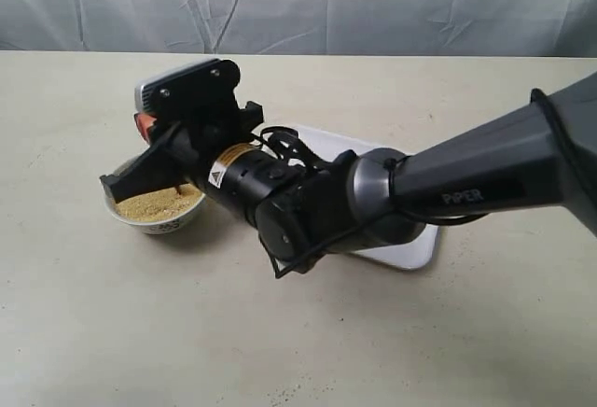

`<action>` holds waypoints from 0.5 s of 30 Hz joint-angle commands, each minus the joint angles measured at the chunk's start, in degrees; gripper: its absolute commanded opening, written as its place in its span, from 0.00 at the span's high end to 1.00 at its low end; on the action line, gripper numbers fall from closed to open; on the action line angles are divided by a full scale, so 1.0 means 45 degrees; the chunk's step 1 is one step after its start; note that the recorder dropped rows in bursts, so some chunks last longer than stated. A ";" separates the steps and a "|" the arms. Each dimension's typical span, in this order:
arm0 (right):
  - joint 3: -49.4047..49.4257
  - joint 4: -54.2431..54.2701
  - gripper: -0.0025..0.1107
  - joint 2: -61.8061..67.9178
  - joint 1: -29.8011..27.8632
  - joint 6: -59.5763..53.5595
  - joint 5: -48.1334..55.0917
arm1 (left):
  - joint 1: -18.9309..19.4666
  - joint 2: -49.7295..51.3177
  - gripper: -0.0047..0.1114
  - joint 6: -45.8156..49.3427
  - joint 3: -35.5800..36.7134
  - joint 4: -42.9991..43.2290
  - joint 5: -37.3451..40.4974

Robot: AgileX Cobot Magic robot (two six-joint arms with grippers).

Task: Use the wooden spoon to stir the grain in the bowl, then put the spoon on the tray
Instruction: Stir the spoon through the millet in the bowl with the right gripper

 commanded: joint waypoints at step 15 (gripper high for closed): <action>-0.0044 -0.1827 0.99 -0.0416 0.0251 0.1178 -0.0024 | 0.0015 -0.0066 0.96 -0.0004 0.0065 0.0026 -0.0166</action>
